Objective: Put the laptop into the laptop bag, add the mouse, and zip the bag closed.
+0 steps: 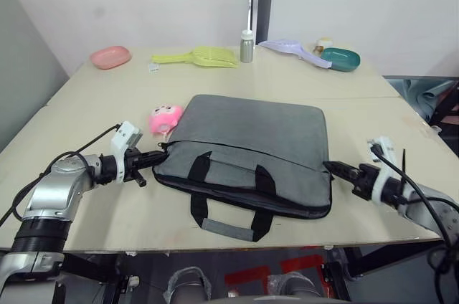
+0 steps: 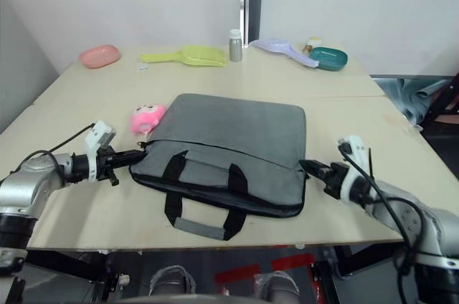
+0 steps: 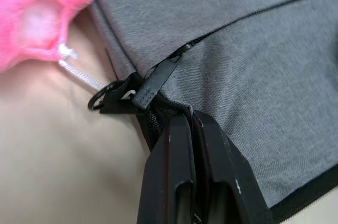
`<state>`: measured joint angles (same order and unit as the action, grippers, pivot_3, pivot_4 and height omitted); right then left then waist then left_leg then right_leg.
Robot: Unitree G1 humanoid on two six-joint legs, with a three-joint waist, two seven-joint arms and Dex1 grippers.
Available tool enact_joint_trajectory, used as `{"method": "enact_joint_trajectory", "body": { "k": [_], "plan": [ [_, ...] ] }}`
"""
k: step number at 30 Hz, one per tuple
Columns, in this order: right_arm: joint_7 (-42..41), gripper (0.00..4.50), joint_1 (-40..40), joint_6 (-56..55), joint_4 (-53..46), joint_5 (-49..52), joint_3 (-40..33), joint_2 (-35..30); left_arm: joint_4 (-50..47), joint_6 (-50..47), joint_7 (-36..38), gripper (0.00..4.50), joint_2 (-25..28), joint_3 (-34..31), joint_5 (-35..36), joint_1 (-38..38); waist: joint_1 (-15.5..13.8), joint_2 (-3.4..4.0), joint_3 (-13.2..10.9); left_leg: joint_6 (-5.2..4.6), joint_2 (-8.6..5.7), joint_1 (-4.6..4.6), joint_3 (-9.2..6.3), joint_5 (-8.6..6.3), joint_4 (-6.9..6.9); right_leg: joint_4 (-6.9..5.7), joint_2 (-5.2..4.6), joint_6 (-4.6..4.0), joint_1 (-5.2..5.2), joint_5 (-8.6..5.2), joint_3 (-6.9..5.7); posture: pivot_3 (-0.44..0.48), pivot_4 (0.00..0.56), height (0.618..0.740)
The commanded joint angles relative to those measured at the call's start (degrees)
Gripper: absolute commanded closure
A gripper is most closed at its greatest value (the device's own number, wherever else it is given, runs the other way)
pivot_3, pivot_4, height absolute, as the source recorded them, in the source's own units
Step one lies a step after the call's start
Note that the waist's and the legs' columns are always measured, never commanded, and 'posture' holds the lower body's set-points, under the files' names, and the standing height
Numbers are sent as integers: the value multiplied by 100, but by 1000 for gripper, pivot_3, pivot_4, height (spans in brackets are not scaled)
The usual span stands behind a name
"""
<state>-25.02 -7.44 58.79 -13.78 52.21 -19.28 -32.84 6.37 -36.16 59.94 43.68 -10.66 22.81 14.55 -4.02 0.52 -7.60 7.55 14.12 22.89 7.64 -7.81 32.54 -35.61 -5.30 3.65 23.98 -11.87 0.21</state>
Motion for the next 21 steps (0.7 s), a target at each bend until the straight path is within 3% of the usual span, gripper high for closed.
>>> {"method": "enact_joint_trajectory", "body": {
  "k": [1,9,21],
  "plan": [
    [124,4405,-620,-293,160,-425,338,31,-381,-123,-120,4500,62,-154,158,-191,-15,1,-1,0,0,0,1,0,1,0,0,0,0,0,1,0,150,740],
    [42,4405,-1014,-411,507,-792,553,232,-597,41,-246,4500,69,-119,135,-565,-120,0,1,0,-2,3,3,0,-7,9,0,-3,-1,-2,-1,0,150,740],
    [-106,4405,-735,-228,215,-866,625,288,-180,468,-318,4500,37,31,19,-352,-108,1,8,0,0,-15,8,1,-3,-10,1,-3,-3,-1,10,0,150,740]
  ]
}}
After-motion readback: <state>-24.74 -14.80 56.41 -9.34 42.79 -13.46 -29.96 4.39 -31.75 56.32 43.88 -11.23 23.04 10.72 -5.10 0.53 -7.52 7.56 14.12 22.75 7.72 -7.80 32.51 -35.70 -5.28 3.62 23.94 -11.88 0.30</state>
